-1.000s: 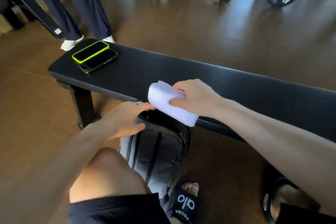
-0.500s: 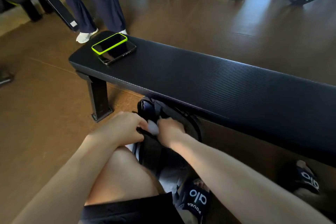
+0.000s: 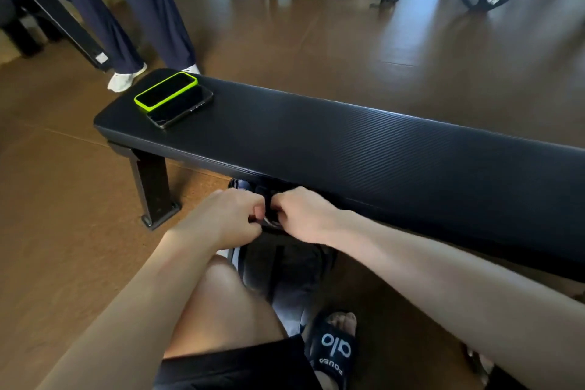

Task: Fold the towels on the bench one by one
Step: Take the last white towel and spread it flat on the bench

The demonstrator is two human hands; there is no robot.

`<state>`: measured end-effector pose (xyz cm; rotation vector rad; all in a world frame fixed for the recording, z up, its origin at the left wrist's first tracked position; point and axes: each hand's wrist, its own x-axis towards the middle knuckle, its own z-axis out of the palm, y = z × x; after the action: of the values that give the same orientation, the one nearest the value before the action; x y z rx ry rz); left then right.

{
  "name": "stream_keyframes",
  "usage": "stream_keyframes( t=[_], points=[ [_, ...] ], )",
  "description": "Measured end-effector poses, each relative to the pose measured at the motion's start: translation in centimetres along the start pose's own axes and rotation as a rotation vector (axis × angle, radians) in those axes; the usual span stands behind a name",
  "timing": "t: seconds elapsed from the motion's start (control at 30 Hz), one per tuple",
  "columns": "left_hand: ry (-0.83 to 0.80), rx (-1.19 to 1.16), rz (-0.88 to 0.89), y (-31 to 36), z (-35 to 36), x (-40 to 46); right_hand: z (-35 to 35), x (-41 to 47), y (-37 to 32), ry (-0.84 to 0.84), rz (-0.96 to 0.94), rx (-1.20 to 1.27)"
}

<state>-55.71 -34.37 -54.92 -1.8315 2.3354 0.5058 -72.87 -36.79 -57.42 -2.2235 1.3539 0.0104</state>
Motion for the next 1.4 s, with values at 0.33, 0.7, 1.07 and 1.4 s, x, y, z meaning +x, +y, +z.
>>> stream_keyframes(
  t=[0.33,0.7,1.07,1.4],
  points=[
    [0.171,-0.304,0.360,15.4,-4.7,8.3,-14.8,-10.3,16.3,0.536,0.257,-0.031],
    [-0.183,0.061,0.641,35.1,-0.1,15.3,-14.5,-23.3,30.0,0.529,1.120,-0.273],
    [-0.074,0.069,0.596,37.0,1.5,16.6,-14.4,-25.0,33.3,0.469,1.075,-0.052],
    [-0.078,-0.645,0.503,37.1,0.8,15.4,-16.3,-21.1,27.7,0.731,0.526,0.864]
  ],
)
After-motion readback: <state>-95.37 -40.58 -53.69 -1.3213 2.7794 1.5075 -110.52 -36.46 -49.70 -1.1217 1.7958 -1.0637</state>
